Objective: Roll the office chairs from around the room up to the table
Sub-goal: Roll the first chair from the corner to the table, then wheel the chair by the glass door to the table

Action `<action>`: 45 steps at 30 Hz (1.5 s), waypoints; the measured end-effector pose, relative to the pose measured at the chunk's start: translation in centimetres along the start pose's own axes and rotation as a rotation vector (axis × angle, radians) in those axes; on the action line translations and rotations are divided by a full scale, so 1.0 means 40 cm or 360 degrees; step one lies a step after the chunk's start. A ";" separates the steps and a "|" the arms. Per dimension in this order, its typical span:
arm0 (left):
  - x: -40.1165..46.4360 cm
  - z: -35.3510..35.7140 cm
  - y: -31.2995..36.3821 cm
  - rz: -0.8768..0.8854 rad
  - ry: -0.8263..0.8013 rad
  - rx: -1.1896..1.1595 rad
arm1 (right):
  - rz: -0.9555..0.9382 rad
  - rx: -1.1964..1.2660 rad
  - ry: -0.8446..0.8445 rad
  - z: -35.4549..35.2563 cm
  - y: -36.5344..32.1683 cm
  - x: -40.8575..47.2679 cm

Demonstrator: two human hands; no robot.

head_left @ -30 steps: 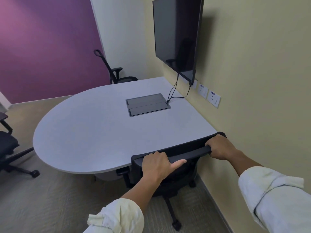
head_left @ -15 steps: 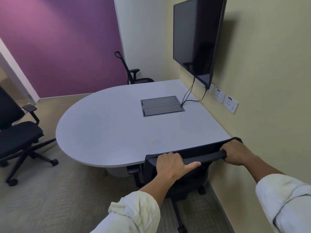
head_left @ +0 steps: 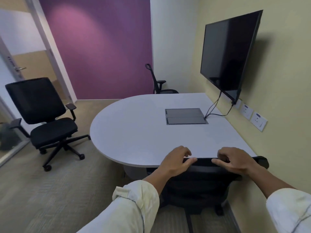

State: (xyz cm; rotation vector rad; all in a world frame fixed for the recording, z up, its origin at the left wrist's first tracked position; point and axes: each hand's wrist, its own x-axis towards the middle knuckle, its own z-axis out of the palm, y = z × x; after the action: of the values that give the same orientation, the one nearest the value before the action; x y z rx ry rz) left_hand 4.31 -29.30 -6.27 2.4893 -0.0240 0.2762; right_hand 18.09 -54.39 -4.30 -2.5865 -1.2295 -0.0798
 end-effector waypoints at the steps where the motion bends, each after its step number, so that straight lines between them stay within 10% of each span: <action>1: -0.008 -0.026 -0.015 -0.0019 0.0059 0.0037 | -0.0024 -0.0002 0.0064 -0.002 -0.020 0.028; 12: -0.134 -0.336 -0.269 -0.0589 0.0444 0.0751 | -0.0303 0.0092 -0.0072 0.083 -0.403 0.367; 45: -0.620 -1.347 -1.308 -0.1332 0.0871 0.1341 | -0.0981 0.0123 -0.0106 0.554 -1.706 1.471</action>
State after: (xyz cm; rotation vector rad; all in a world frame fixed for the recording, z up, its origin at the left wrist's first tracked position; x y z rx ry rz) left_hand -25.95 43.49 -0.01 2.8085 1.5909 0.6788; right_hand 1.67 36.86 -0.55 -2.0701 -1.9646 -0.0649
